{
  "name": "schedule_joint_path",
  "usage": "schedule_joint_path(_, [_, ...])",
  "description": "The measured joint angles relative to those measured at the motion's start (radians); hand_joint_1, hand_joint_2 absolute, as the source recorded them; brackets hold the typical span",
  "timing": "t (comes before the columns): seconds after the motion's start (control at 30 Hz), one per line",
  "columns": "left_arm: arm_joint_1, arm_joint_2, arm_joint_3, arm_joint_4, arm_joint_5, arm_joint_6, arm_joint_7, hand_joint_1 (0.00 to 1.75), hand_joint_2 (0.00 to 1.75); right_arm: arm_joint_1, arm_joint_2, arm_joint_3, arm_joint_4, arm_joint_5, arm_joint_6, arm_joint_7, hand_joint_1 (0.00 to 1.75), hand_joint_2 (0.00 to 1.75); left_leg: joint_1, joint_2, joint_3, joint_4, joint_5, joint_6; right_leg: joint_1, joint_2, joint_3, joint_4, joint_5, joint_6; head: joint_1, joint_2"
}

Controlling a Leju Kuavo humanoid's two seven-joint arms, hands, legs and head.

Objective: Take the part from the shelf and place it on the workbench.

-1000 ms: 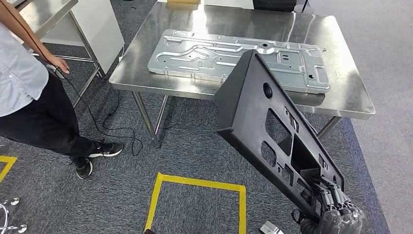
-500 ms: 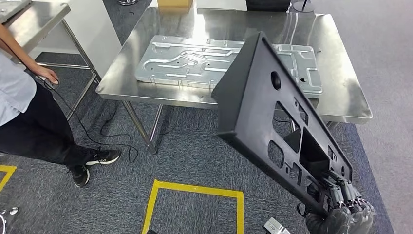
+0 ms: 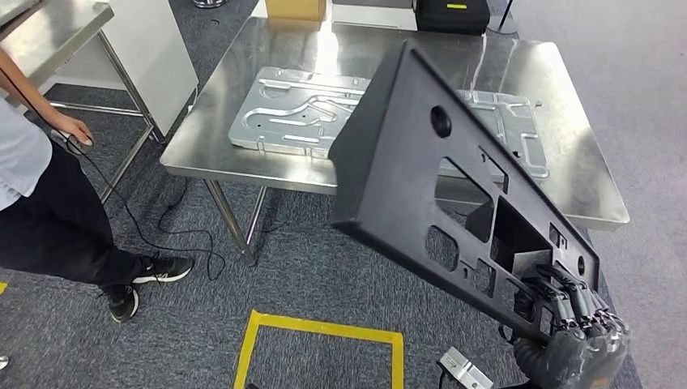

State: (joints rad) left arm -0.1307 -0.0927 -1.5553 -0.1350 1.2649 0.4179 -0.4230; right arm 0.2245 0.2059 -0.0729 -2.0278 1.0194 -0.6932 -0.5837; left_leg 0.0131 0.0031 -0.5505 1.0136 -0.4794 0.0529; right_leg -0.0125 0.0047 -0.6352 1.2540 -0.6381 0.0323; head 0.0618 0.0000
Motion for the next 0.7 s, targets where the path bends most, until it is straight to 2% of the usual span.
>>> schedule_joint_path(0.03, [0.0,0.0,0.0,0.0,-0.003,-0.001,0.001,0.0,1.75,-0.005,-0.009,0.005,0.002,0.005,0.0,0.008,1.75,1.75,0.0,-0.001,0.006,0.0,-0.006,0.0,-0.001,0.0,-0.032,0.036,0.003,0.002,0.0,0.0])
schedule_joint_path(0.07, [0.001,0.0,0.0,0.0,-0.004,-0.002,0.002,0.0,1.75,-0.01,-0.017,0.01,0.004,0.008,0.0,0.015,1.75,1.75,0.0,-0.002,0.015,0.001,-0.013,-0.001,-0.003,0.0,-0.047,0.035,0.03,0.004,0.0,0.0])
schedule_joint_path(0.1, [0.001,0.0,0.0,0.0,-0.005,-0.002,0.002,0.0,1.75,-0.015,-0.024,0.014,0.006,0.01,0.0,0.019,1.75,1.75,0.0,-0.003,0.026,0.001,-0.022,-0.003,-0.003,-0.001,-0.042,-0.007,0.076,0.003,0.0,0.0])
schedule_joint_path(0.13, [0.001,-0.001,0.0,0.0,-0.006,-0.003,0.002,0.0,1.75,-0.019,-0.029,0.018,0.007,0.012,0.0,0.021,1.75,1.75,0.0,-0.004,0.037,0.001,-0.031,-0.006,-0.004,-0.002,-0.023,-0.074,0.127,0.001,0.0,0.0])
schedule_joint_path(0.17, [0.0,-0.002,0.0,0.0,-0.006,-0.003,0.003,0.0,1.75,-0.023,-0.034,0.021,0.008,0.013,0.0,0.022,1.75,1.75,-0.001,-0.005,0.047,0.001,-0.04,-0.01,-0.002,-0.003,-0.001,-0.135,0.163,-0.002,0.0,0.0])
schedule_joint_path(0.2, [-0.001,-0.002,0.0,0.0,-0.007,-0.003,0.003,0.0,1.75,-0.027,-0.037,0.025,0.009,0.014,0.0,0.023,1.75,1.75,-0.003,-0.006,0.052,0.001,-0.047,-0.016,0.0,-0.004,0.018,-0.182,0.182,-0.008,0.0,0.0])
schedule_joint_path(0.27, [-0.002,-0.002,0.0,0.0,-0.009,-0.005,0.003,0.0,1.75,-0.033,-0.043,0.03,0.011,0.018,0.0,0.028,1.75,1.75,-0.005,-0.006,0.056,-0.003,-0.055,-0.027,0.007,-0.003,0.031,-0.208,0.176,-0.02,0.0,0.0])
schedule_joint_path(0.33, [-0.005,-0.003,0.0,0.0,-0.013,-0.006,0.003,0.0,1.75,-0.039,-0.051,0.035,0.012,0.026,0.0,0.046,1.75,1.75,-0.004,-0.005,0.061,-0.006,-0.062,-0.037,0.005,-0.001,0.036,-0.217,0.172,-0.032,-0.001,0.0])
schedule_joint_path(0.37, [-0.007,-0.003,0.0,0.0,-0.015,-0.007,0.003,0.0,1.75,-0.046,-0.055,0.038,0.014,0.031,0.0,0.058,1.75,1.75,-0.004,-0.005,0.059,0.005,-0.069,-0.042,0.002,0.0,0.041,-0.221,0.17,-0.038,-0.001,0.0])
schedule_joint_path(0.4, [-0.009,-0.003,0.0,0.0,-0.018,-0.007,0.004,0.0,1.75,-0.056,-0.061,0.043,0.016,0.037,0.0,0.073,1.75,1.75,-0.003,-0.004,0.044,0.039,-0.085,-0.047,-0.001,0.0,0.048,-0.226,0.168,-0.044,-0.002,0.0])
schedule_joint_path(0.43, [-0.011,-0.003,0.0,0.0,-0.02,-0.008,0.004,0.0,1.75,-0.067,-0.068,0.049,0.019,0.043,0.0,0.087,1.75,1.75,-0.002,-0.004,0.016,0.092,-0.107,-0.051,-0.002,-0.001,0.055,-0.228,0.164,-0.05,-0.004,0.0])
schedule_joint_path(0.5, [-0.012,-0.003,0.0,0.0,-0.024,-0.011,0.007,0.0,1.75,-0.089,-0.086,0.06,0.028,0.057,0.0,0.118,1.75,1.75,-0.002,-0.004,-0.069,0.231,-0.149,-0.056,0.0,-0.002,0.066,-0.229,0.153,-0.058,-0.006,0.0])
schedule_joint_path(0.53, [-0.012,-0.003,0.0,0.0,-0.027,-0.012,0.009,0.0,1.75,-0.097,-0.096,0.064,0.033,0.063,0.0,0.133,1.75,1.75,-0.001,-0.004,-0.105,0.276,-0.15,-0.058,0.0,-0.001,0.073,-0.229,0.147,-0.059,-0.006,0.0])
schedule_joint_path(0.57, [-0.011,-0.003,0.0,0.0,-0.03,-0.013,0.012,0.0,1.75,-0.104,-0.106,0.069,0.038,0.069,0.0,0.148,1.75,1.75,-0.001,-0.004,-0.127,0.288,-0.131,-0.058,0.001,0.0,0.082,-0.229,0.14,-0.058,-0.006,0.0])
schedule_joint_path(0.6, [-0.011,-0.003,0.0,0.0,-0.034,-0.013,0.015,0.0,1.75,-0.112,-0.117,0.073,0.043,0.074,0.0,0.161,1.75,1.75,-0.002,-0.004,-0.13,0.261,-0.09,-0.056,0.001,0.001,0.094,-0.228,0.132,-0.056,-0.006,0.0])
schedule_joint_path(0.67, [-0.011,-0.003,0.0,0.0,-0.04,-0.014,0.018,0.0,1.75,-0.126,-0.134,0.079,0.051,0.078,0.0,0.18,1.75,1.75,-0.003,-0.005,-0.097,0.138,0.005,-0.048,0.001,0.002,0.116,-0.229,0.114,-0.051,-0.005,0.0])
schedule_joint_path(0.7, [-0.012,-0.003,0.0,0.0,-0.042,-0.014,0.018,0.0,1.75,-0.133,-0.142,0.081,0.055,0.08,0.0,0.186,1.75,1.75,-0.006,-0.005,-0.077,0.081,0.03,-0.042,0.002,0.003,0.123,-0.228,0.106,-0.046,-0.005,0.0])
